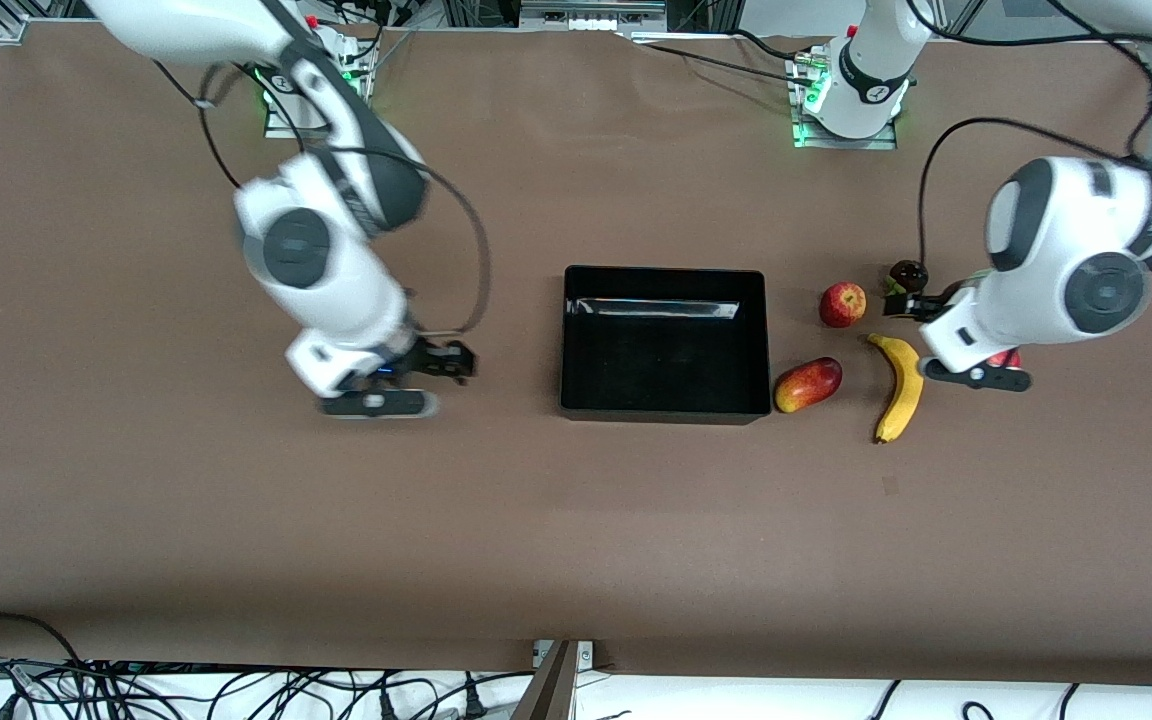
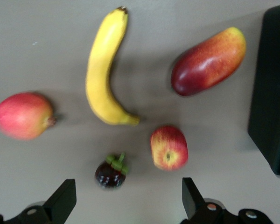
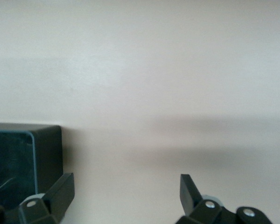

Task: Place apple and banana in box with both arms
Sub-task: 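Retract the right gripper while the left gripper reaches the red apple, then lower the left gripper and grasp the red apple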

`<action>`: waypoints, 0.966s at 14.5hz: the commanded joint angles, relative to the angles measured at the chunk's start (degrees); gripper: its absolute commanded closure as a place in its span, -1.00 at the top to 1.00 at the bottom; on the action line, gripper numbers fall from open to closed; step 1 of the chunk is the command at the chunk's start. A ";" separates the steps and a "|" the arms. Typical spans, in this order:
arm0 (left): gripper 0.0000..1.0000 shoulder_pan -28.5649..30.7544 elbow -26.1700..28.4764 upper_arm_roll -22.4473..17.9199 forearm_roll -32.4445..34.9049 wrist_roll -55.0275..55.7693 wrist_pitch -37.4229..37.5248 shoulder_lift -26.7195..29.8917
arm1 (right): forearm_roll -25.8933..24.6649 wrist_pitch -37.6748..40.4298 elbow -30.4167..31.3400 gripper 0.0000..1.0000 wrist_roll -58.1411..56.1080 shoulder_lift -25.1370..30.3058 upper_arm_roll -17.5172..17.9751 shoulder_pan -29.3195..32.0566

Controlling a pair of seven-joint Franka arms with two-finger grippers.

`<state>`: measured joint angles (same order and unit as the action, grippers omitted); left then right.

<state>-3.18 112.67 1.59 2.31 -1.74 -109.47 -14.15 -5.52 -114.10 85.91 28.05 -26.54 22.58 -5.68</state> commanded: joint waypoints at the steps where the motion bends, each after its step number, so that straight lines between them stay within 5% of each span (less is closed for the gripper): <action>1: 1.00 0.10 15.09 1.49 -0.20 1.73 -14.41 4.66 | 7.00 10.51 4.26 1.00 -11.92 11.48 -0.59 6.28; 7: 1.00 0.01 21.89 5.44 0.06 10.09 -25.43 0.63 | 8.95 25.84 5.75 1.00 -21.72 24.51 -17.97 2.18; 10: 1.00 0.01 23.30 5.44 3.38 10.00 -27.82 -1.14 | 8.95 26.21 5.84 1.00 -24.98 24.70 -20.37 1.29; 13: -0.41 0.01 23.21 5.53 6.48 10.09 -27.47 -2.46 | 8.69 25.59 5.93 1.00 -24.98 24.70 -23.19 -1.96; 14: -0.70 0.01 22.95 5.71 6.48 9.83 -26.77 -2.02 | 8.60 25.59 6.02 1.00 -24.98 24.70 -23.19 -1.88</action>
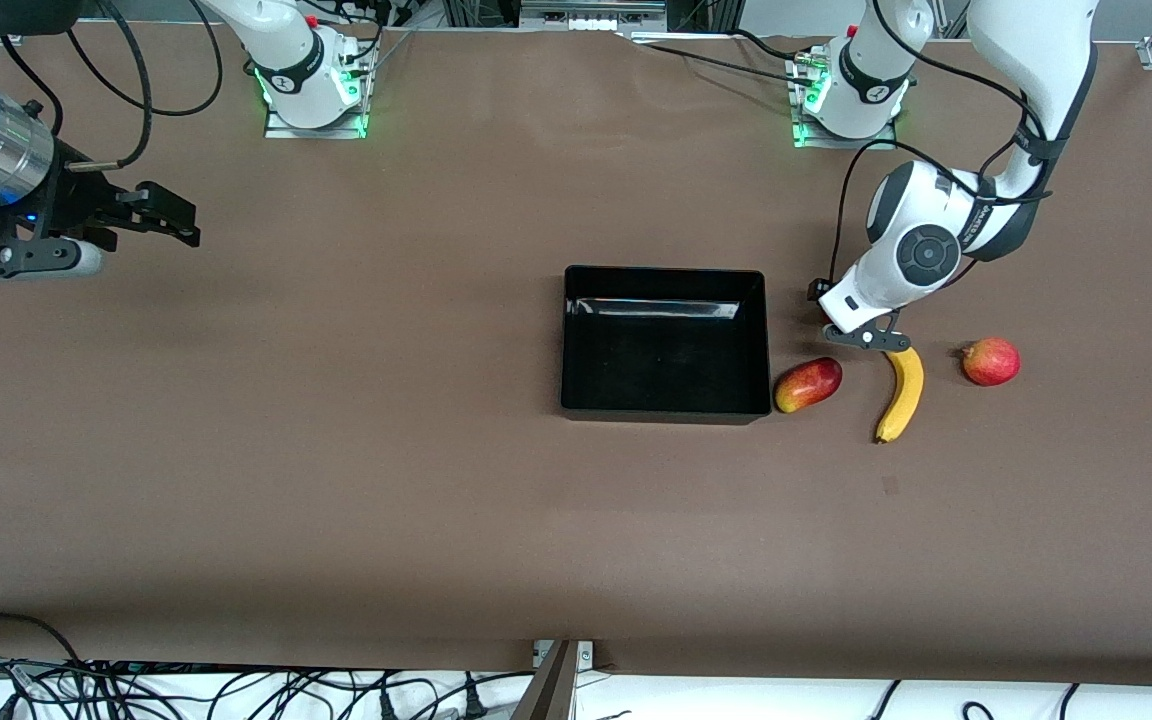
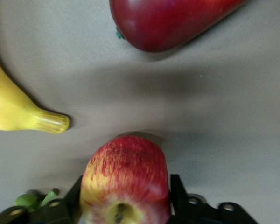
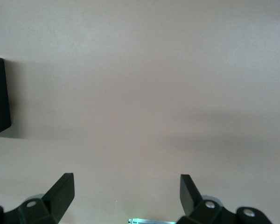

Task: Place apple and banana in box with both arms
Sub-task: 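Lower the left gripper and grasp the red apple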

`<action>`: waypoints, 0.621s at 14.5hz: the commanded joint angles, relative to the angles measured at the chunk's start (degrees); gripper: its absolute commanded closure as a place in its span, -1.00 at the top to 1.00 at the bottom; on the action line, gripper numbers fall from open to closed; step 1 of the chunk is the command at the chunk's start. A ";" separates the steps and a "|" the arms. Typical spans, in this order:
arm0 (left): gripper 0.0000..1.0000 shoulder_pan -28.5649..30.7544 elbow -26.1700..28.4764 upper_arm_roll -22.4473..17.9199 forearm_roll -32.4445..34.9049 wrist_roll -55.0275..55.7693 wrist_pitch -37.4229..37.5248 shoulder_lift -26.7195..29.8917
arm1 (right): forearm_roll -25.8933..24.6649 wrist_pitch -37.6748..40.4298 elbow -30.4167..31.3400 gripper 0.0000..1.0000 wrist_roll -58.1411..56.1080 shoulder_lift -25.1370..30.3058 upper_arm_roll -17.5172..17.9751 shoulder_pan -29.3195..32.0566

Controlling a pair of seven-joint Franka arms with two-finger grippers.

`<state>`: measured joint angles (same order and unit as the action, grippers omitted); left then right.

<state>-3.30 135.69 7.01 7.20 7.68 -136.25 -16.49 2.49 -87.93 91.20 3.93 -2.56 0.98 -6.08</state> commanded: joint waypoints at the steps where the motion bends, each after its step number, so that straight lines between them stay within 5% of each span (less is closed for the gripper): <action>1: -0.93 0.14 -0.69 0.37 1.59 0.32 1.59 0.76 | 0.50 -0.75 0.73 1.00 -1.03 0.72 -1.60 -1.48; 6: -1.00 0.05 -20.60 5.01 -0.60 1.46 26.60 1.47 | -0.20 -2.15 0.64 1.00 -1.12 0.28 -1.60 -1.48; 9: -1.00 -0.74 -28.71 8.09 -10.07 7.15 31.22 -0.55 | -1.08 -3.48 0.30 1.00 -0.77 -0.16 -1.60 -1.57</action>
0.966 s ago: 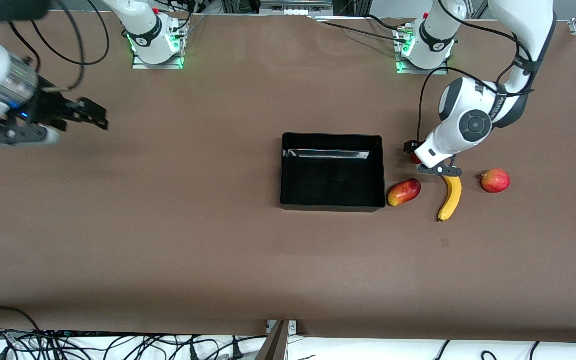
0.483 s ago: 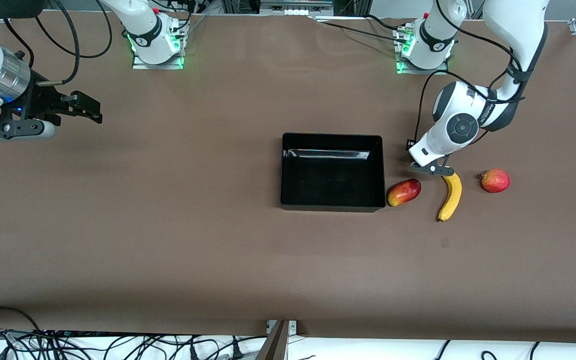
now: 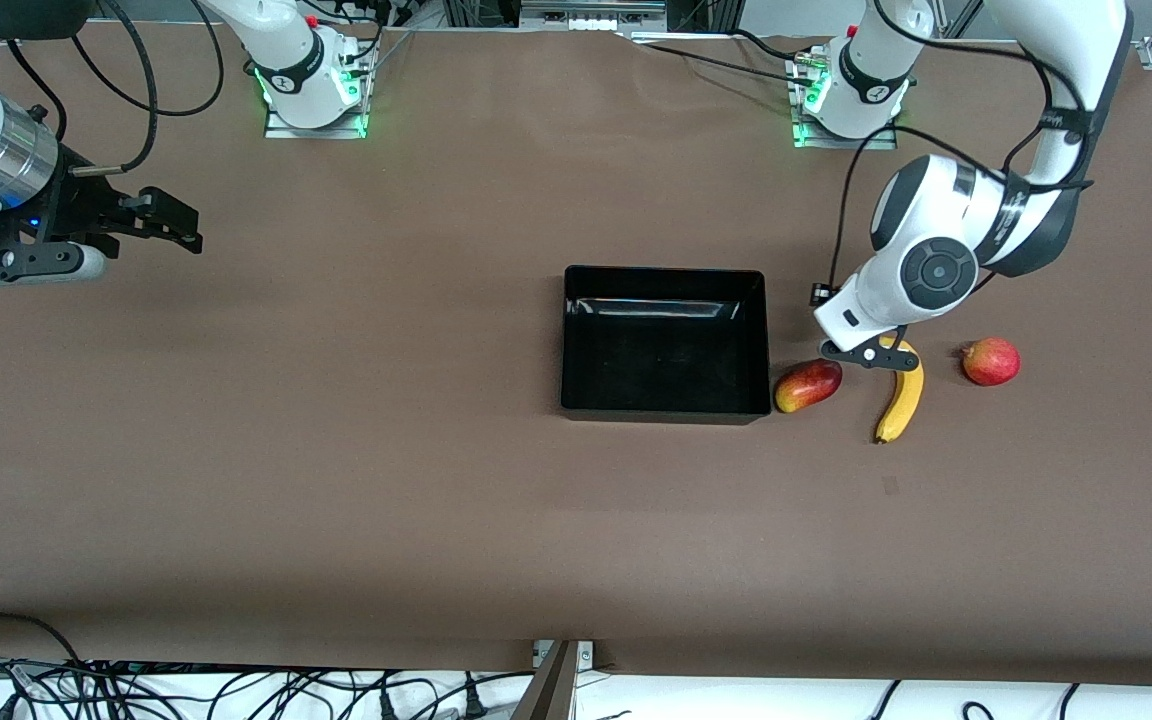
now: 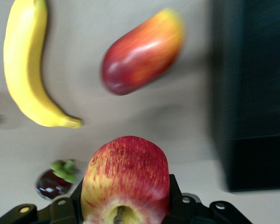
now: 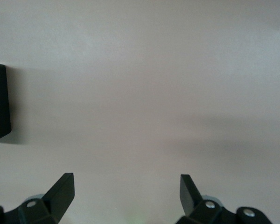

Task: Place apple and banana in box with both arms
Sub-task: 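Lower the left gripper and grasp the red apple, then carry the apple into the black box and open the left gripper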

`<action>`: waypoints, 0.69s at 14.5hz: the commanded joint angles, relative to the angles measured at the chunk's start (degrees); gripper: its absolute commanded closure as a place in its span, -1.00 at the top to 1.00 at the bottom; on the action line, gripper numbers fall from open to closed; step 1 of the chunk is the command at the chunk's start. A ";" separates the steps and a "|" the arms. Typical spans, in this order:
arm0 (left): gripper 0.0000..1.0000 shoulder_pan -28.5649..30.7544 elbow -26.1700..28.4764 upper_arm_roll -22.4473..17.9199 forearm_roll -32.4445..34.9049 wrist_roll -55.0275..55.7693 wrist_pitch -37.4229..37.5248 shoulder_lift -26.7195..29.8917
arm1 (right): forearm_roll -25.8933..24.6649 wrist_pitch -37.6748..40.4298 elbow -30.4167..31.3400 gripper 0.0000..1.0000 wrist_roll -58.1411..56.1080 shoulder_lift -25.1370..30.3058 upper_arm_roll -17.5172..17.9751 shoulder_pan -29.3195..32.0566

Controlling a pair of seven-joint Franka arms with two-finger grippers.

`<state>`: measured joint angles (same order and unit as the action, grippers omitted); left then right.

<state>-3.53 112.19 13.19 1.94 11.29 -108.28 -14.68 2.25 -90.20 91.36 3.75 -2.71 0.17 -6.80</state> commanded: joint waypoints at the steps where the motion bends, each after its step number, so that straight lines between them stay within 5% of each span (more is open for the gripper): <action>1: -0.98 -1.64 -6.27 2.53 -6.23 6.96 2.81 -3.59 | -1.27 -0.86 -0.04 1.00 -0.50 -0.01 -0.52 -0.93; 5: -0.90 -10.86 -8.84 2.37 -5.54 24.19 -2.88 -10.00 | -3.39 -1.29 -1.27 1.00 -0.23 -0.36 -0.78 -1.29; 10: -0.77 -12.11 -6.38 2.45 -2.03 25.54 -11.94 -16.95 | -6.01 -1.91 -1.27 1.00 -0.23 -1.85 -0.52 -1.90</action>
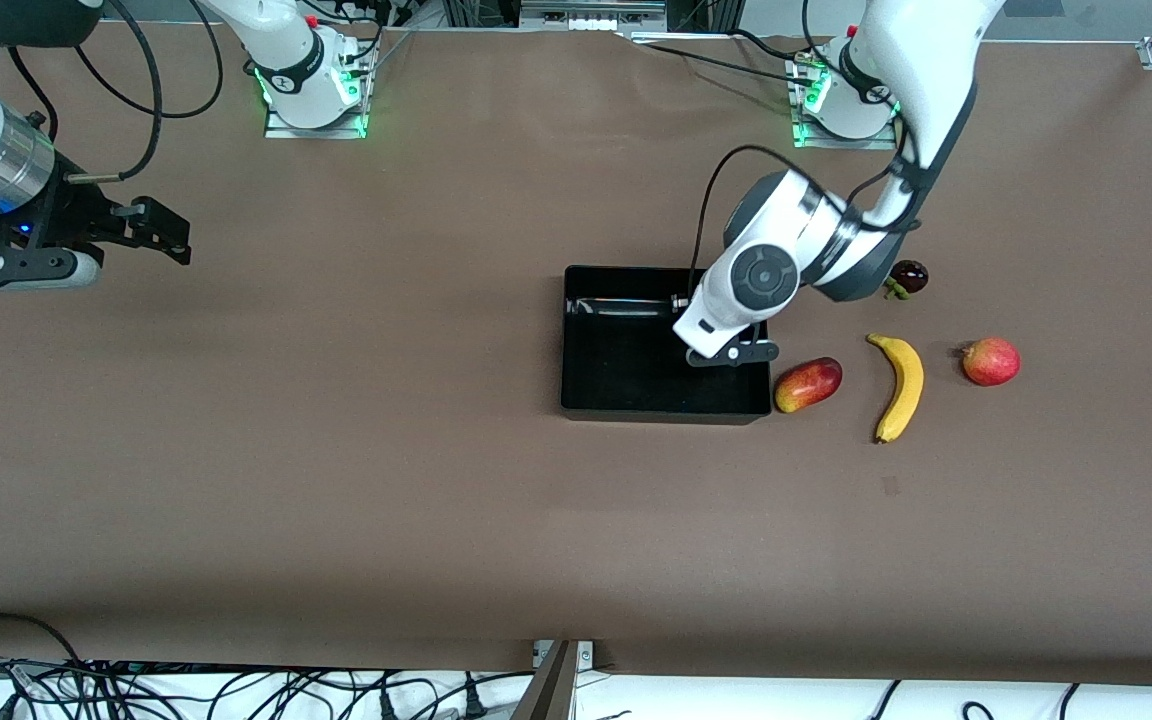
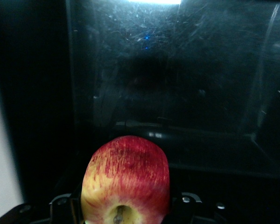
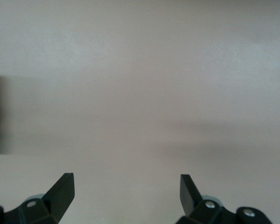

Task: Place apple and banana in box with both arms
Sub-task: 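Carry the apple into the black box and open the left gripper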

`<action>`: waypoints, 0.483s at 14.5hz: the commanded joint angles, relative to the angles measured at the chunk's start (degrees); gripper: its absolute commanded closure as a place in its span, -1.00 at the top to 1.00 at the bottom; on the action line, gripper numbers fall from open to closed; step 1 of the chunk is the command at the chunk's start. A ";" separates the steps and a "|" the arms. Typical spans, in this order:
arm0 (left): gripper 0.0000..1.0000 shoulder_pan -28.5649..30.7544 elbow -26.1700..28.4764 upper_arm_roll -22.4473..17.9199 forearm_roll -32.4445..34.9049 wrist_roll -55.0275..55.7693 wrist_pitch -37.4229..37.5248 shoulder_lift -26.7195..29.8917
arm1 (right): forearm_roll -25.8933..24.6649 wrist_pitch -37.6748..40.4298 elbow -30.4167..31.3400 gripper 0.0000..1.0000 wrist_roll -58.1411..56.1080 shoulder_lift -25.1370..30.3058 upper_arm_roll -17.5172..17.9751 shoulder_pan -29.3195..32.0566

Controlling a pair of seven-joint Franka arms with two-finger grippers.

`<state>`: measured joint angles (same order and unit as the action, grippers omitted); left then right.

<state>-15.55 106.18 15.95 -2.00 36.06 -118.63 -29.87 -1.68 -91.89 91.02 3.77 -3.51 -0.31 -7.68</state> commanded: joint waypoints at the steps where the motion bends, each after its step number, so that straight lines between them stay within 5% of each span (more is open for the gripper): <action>1: -0.72 -0.18 -0.36 -0.39 2.18 0.77 -2.12 -2.56 | -3.14 -0.13 -0.93 1.00 -0.16 -1.06 0.13 -1.19; 2: -0.47 -0.18 -0.36 -0.31 2.18 0.86 -2.21 -3.00 | -3.15 -0.13 -0.93 1.00 0.01 -1.15 0.05 -1.28; 3: 0.06 -0.09 -0.36 -0.30 2.18 1.29 -2.13 -3.18 | -2.54 -0.31 -0.93 1.00 -0.16 -1.32 -0.04 -1.02; 4: 0.93 0.08 -0.45 -0.22 2.18 1.56 -1.78 -3.01 | -2.45 -0.40 -0.93 1.00 -0.16 -1.41 -0.13 -0.93; 7: 1.00 0.70 -3.59 -0.56 2.09 1.65 6.01 0.67 | 0.08 -1.18 -0.93 1.00 0.10 -1.50 -0.21 -0.93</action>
<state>-15.25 105.10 15.66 -1.14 36.59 -119.04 -32.98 -3.33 -92.57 91.00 3.78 -4.77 -0.19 -8.38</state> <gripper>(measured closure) 0.106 0.000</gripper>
